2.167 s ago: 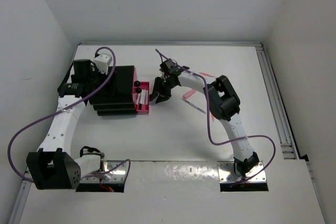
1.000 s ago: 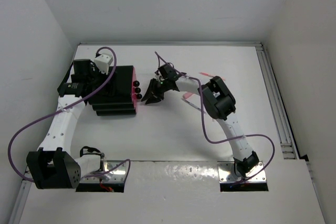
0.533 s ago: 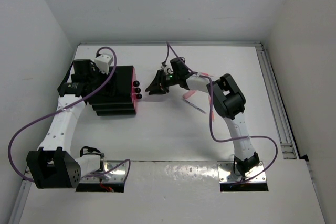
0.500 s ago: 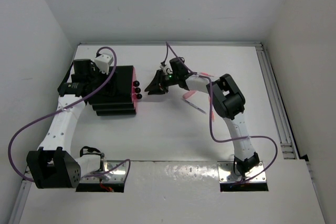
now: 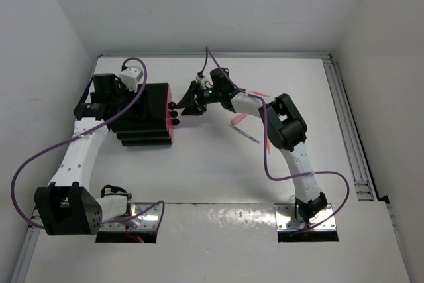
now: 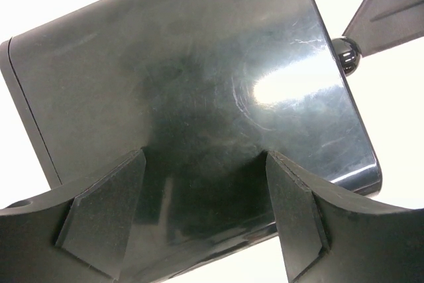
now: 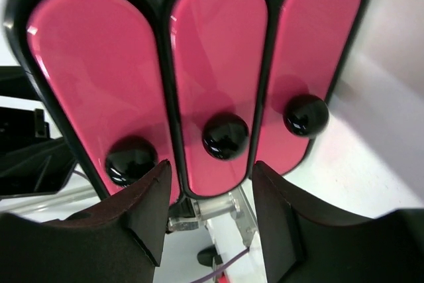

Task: Sort the stationery into containers
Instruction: Open the drawer in the storage box.

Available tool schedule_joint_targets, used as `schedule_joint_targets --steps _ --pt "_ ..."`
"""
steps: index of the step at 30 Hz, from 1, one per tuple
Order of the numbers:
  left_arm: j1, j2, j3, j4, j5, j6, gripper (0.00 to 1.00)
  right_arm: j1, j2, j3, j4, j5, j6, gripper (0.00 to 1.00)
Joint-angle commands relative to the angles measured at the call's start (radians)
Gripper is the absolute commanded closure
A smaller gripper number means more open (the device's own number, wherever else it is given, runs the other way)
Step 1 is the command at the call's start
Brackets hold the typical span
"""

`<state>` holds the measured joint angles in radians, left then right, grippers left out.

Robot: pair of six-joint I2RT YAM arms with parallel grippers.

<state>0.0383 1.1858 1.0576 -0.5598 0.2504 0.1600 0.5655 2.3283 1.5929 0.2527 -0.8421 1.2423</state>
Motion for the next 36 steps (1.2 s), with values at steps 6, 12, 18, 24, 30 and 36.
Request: schedule_joint_targets --steps 6,12,18,24,30,36 --pt "0.008 0.028 0.004 -0.054 -0.016 -0.005 0.2 0.022 0.052 0.101 0.026 0.0 0.006 0.5" --pt "0.008 0.028 0.004 -0.058 -0.017 -0.005 0.2 0.04 0.068 0.101 0.046 -0.002 0.026 0.52" --pt "0.005 0.031 0.005 -0.058 -0.016 -0.008 0.2 0.056 0.074 0.102 0.053 0.001 0.037 0.55" --pt "0.005 0.031 0.004 -0.061 -0.013 -0.016 0.2 0.051 0.077 0.09 0.059 0.001 0.04 0.72" --pt "0.006 0.031 0.012 -0.066 -0.025 -0.005 0.2 0.022 0.033 0.033 0.074 -0.006 0.017 0.95" --pt "0.006 0.041 0.015 -0.071 -0.019 -0.008 0.2 -0.033 -0.038 -0.085 0.089 -0.005 -0.003 1.0"
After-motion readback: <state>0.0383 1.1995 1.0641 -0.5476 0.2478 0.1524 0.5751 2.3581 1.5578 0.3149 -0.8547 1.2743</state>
